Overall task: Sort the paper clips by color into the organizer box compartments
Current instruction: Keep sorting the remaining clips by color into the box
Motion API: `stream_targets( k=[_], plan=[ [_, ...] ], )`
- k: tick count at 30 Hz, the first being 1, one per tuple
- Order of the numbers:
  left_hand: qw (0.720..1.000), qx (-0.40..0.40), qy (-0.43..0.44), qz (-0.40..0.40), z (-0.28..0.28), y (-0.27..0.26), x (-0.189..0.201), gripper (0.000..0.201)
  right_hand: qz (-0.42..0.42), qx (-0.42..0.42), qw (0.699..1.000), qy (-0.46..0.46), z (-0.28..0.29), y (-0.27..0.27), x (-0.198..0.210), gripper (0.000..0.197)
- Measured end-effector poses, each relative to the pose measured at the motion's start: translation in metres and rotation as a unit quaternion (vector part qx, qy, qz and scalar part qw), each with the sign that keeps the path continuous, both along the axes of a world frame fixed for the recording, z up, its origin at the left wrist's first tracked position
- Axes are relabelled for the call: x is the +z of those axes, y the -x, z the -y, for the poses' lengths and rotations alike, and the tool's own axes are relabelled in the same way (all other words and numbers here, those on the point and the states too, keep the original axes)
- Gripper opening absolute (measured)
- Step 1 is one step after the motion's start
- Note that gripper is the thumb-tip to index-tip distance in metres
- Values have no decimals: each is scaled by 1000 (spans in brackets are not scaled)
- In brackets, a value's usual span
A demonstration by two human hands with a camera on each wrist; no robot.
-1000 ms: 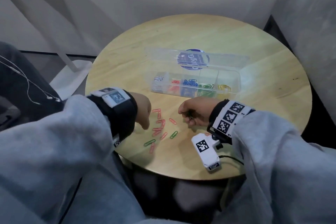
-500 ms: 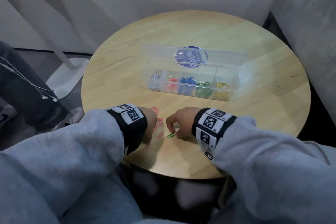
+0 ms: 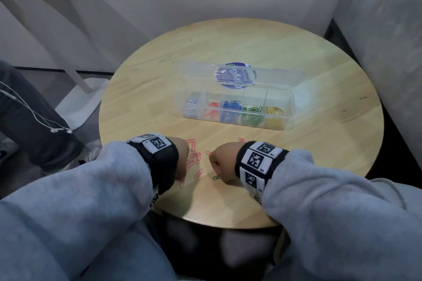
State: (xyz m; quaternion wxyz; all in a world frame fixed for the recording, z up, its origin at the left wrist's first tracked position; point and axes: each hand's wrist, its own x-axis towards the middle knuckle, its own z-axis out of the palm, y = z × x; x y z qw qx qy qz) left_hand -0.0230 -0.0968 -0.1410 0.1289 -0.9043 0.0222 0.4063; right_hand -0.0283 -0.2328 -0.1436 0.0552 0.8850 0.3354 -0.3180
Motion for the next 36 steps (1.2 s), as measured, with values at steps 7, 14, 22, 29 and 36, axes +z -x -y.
stream_targets(
  k=[7, 14, 22, 29, 36],
  plan=[
    [995, 73, 52, 39, -10, -3, 10, 26, -47, -198, 969, -137, 40, -32, 36, 20],
    [965, 135, 181, 136, -2, -16, 41, 11, 57, -441, 850, -281, 76, -67, 51, 23],
    [852, 262, 410, 196, 30, -44, 62, 20, -6, -519, 775, -360, 74, -71, 40, 34],
    [771, 321, 507, 213, 64, -62, 65, 21, -21, -489, 778, -394, 87, -66, 50, 36],
    [685, 382, 596, 171, 100, -74, 55, 26, -5, -469, 816, -339, 117, -52, 59, 20]
  ],
)
